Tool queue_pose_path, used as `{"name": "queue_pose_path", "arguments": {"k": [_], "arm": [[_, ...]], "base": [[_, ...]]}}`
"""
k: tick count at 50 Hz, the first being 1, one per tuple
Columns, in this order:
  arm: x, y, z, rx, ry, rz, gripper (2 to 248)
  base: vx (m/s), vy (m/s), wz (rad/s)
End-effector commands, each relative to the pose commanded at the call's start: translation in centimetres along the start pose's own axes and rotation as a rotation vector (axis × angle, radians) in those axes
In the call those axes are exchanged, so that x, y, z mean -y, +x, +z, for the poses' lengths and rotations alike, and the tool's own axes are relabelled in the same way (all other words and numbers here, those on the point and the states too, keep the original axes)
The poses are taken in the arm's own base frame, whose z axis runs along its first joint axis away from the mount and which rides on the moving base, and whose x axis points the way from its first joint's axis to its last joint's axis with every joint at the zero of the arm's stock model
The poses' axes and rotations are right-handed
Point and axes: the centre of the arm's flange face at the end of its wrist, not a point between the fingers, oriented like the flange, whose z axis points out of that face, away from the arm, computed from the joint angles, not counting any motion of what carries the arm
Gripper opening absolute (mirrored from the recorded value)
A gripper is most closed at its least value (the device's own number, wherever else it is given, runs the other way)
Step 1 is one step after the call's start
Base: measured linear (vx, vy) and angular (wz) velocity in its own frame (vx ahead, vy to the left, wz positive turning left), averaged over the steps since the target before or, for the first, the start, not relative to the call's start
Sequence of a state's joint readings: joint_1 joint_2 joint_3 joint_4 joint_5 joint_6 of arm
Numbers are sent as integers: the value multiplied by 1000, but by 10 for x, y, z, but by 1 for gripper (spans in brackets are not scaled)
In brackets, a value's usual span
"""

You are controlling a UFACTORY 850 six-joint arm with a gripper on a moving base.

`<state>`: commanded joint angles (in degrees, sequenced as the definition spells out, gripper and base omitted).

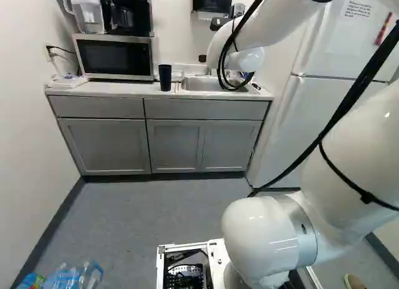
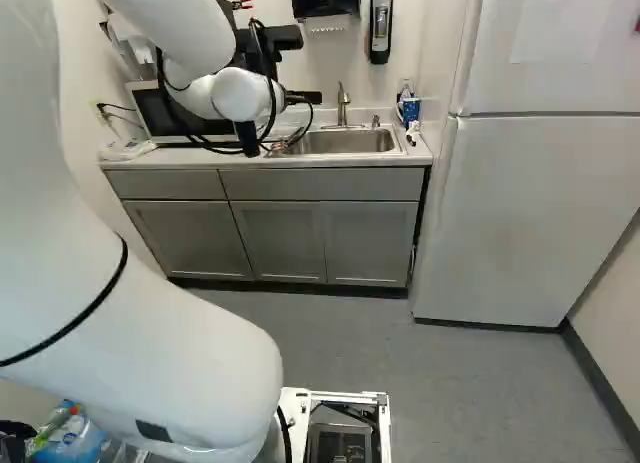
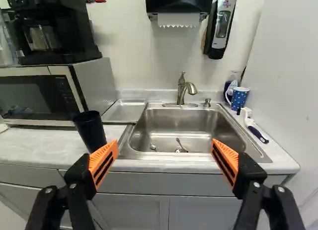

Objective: Rinse the cup and place it in the tray

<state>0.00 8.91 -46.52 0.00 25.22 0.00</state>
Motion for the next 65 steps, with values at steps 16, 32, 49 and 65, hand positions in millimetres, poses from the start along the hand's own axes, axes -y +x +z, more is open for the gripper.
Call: {"name": "queue_pose_path", "arguments": {"k": [16, 32, 49, 65], "arm": [[0, 14, 1, 11, 0, 0, 247], [0, 28, 1, 16, 0, 0, 247], [0, 44, 1, 21, 0, 0, 247], [0, 59, 2, 25, 0, 0, 247]], "base": [[0, 0, 0], [0, 0, 0], [0, 0, 0], [0, 0, 0]]}}
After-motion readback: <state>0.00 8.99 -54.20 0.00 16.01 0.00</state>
